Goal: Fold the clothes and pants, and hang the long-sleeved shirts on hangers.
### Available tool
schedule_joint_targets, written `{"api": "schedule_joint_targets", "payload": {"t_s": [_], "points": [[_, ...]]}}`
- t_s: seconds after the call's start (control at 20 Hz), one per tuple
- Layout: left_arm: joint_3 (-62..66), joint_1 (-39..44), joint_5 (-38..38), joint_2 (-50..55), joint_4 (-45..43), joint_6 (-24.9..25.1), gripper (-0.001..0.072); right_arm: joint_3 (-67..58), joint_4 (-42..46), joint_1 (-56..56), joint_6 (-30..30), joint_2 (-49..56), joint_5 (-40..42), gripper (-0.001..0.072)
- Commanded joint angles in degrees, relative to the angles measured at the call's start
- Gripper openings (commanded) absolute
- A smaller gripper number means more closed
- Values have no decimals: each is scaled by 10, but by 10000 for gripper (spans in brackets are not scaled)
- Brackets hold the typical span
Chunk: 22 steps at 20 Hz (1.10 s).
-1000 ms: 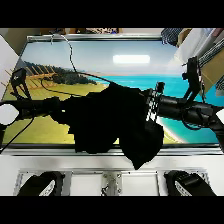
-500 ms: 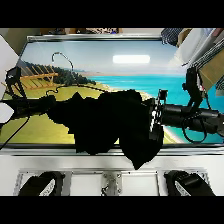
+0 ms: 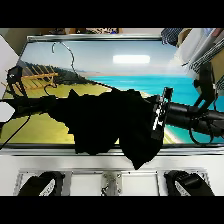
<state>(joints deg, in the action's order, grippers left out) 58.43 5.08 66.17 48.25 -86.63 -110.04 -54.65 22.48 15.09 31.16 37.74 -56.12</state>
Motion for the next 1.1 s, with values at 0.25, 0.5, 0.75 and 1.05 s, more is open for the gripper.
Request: {"api": "schedule_joint_targets", "payload": {"t_s": [0.25, 0.5, 0.75, 1.05], "points": [[0, -26, -13, 37, 10, 13, 13, -1, -14, 0, 19, -22, 1, 5], [0, -31, -25, 37, 41, 43, 13, -1, 11, 0, 34, -21, -36, 5], [1, -31, -25, 37, 42, 42, 13, -1, 11, 0, 34, -21, -36, 5], [75, -31, -8, 37, 42, 68, 13, -1, 61, 0, 48, -21, -47, 6]]}}
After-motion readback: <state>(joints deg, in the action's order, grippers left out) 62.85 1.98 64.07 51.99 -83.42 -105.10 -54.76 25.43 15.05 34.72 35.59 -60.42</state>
